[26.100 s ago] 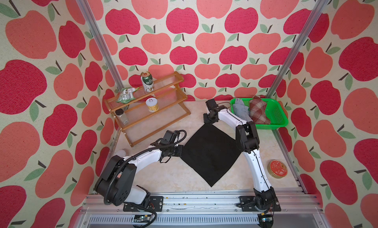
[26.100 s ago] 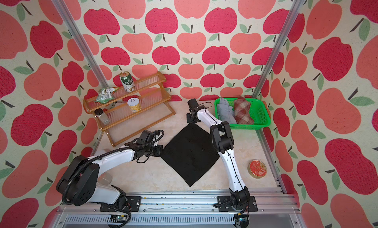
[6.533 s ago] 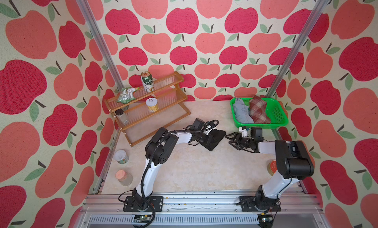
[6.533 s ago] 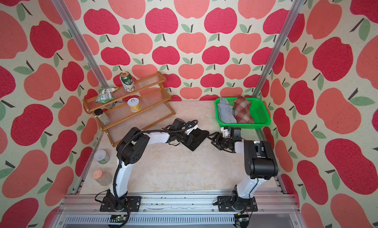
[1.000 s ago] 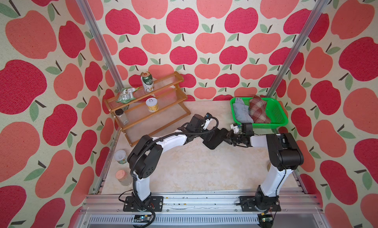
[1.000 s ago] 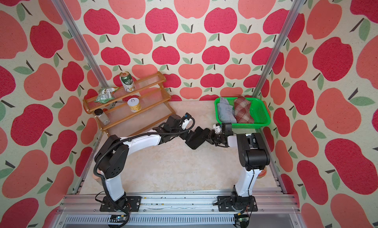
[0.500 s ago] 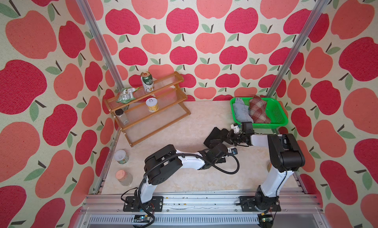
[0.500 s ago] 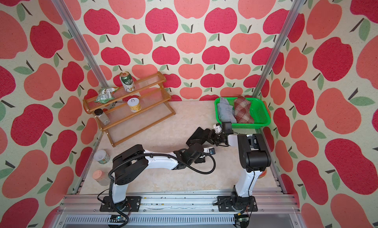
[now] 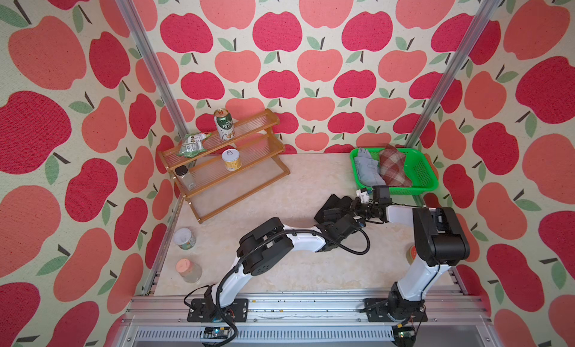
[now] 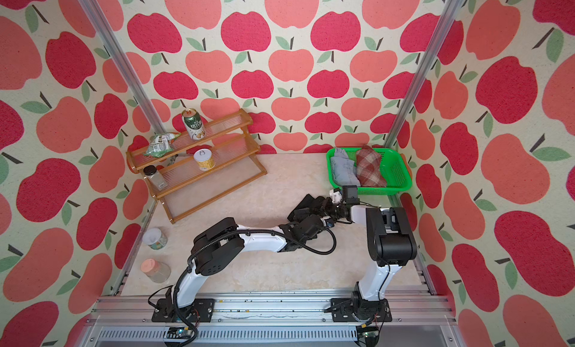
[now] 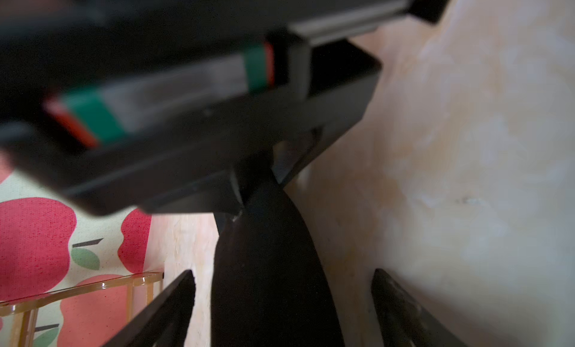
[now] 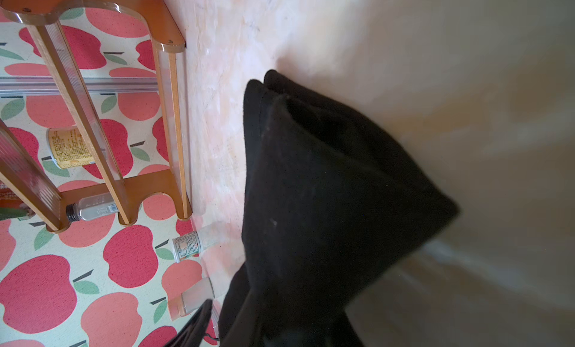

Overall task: Roll up the skirts
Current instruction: Roll the skirt at the center of the board.

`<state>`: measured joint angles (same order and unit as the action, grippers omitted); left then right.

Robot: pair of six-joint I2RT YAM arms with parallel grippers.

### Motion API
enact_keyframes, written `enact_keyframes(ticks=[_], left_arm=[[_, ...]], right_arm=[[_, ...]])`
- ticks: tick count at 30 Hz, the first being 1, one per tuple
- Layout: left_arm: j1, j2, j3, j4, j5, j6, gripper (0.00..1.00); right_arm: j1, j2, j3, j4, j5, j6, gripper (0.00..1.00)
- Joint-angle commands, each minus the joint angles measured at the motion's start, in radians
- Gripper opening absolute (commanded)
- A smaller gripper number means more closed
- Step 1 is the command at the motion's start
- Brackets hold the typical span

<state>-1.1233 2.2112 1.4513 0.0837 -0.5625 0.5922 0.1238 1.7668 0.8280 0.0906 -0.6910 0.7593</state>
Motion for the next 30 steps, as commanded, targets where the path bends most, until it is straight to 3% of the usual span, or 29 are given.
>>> enact_keyframes(ticks=[1,4,7,9,12,18,25,30], left_arm=[[0.016,0.056,0.023,-0.168,-0.034,-0.058,0.55],[0.022,0.081,0.053,-0.221,-0.030,-0.067,0.24],[0.023,0.091,0.073,-0.248,-0.014,-0.077,0.11],[0.029,0.073,0.071,-0.254,0.035,-0.109,0.10],[0.057,0.026,0.058,-0.262,0.153,-0.193,0.09],[0.161,-0.073,-0.004,-0.218,0.455,-0.394,0.09],[0.268,-0.121,-0.107,-0.046,0.794,-0.581,0.10],[0.336,-0.114,-0.186,0.169,1.046,-0.745,0.11]], right_arm=[[-0.021,-0.044,-0.016,-0.001,0.015,-0.028,0.14],[-0.028,-0.050,-0.021,-0.007,0.015,-0.032,0.15],[-0.034,-0.059,-0.023,-0.009,0.016,-0.034,0.15],[-0.038,-0.066,-0.025,-0.009,0.013,-0.035,0.21],[-0.053,-0.092,-0.037,0.010,0.006,-0.023,0.60],[-0.101,-0.133,-0.096,0.141,-0.069,0.035,0.98],[-0.116,-0.124,-0.139,0.191,-0.120,0.042,0.99],[-0.112,-0.111,-0.165,0.218,-0.124,0.034,0.99]])
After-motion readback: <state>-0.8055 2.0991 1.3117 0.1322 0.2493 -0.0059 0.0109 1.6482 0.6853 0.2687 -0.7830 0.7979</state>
